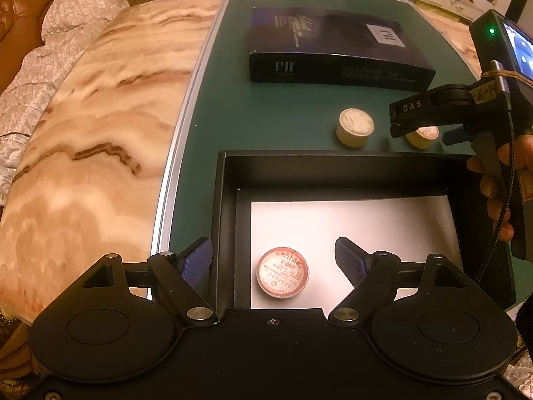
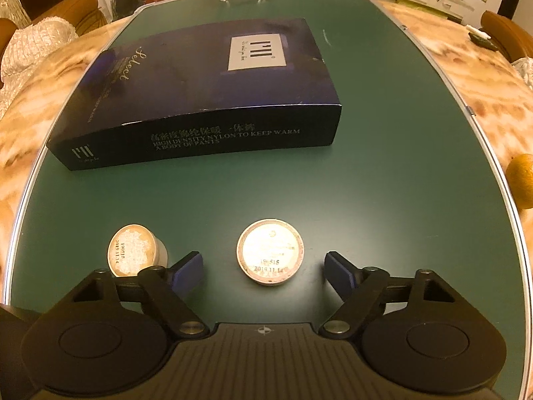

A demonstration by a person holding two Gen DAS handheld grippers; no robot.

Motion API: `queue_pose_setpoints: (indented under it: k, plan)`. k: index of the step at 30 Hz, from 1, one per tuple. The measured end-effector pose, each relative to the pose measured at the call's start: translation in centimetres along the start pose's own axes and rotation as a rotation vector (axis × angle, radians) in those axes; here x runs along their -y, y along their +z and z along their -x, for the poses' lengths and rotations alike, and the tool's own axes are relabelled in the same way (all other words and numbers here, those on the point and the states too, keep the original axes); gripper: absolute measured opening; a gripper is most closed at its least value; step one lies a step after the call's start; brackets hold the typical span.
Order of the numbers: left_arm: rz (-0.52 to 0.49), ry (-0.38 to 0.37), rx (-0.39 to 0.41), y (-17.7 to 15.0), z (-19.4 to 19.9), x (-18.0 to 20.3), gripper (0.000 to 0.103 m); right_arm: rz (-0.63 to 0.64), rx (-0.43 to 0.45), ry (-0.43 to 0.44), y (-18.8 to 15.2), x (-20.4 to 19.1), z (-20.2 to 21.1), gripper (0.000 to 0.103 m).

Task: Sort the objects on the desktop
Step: 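Close the right gripper on the white-lidded round tin, then carry the white-lidded tin with the right gripper over the black tray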

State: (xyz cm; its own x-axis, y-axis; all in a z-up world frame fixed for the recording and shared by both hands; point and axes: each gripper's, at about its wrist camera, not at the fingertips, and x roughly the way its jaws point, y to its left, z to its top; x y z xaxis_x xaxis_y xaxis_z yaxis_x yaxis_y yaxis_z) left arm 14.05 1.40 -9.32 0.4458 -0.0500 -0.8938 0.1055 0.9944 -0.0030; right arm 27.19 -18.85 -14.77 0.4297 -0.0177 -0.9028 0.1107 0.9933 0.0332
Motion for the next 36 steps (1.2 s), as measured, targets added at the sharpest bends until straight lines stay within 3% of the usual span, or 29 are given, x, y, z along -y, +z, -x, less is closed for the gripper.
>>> queue_pose_setpoints:
  k: [9,14,22,36]
  plan:
    - [-0.009,-0.006,0.003,-0.2,0.1,0.3,0.081,-0.003,-0.008,-0.017,0.1,0.1,-0.5,0.068]
    - [-0.008,-0.004,0.002,-0.2,0.1,0.4,0.081,0.000,-0.006,-0.027,0.0,-0.1,-0.5,0.066]
    - [-0.015,0.003,0.003,-0.3,0.0,0.5,0.081,-0.014,0.004,-0.044,0.0,0.2,-0.3,0.045]
    - [-0.015,0.002,0.001,-0.5,0.2,0.4,0.081,-0.013,0.018,-0.040,-0.2,0.1,0.5,0.045]
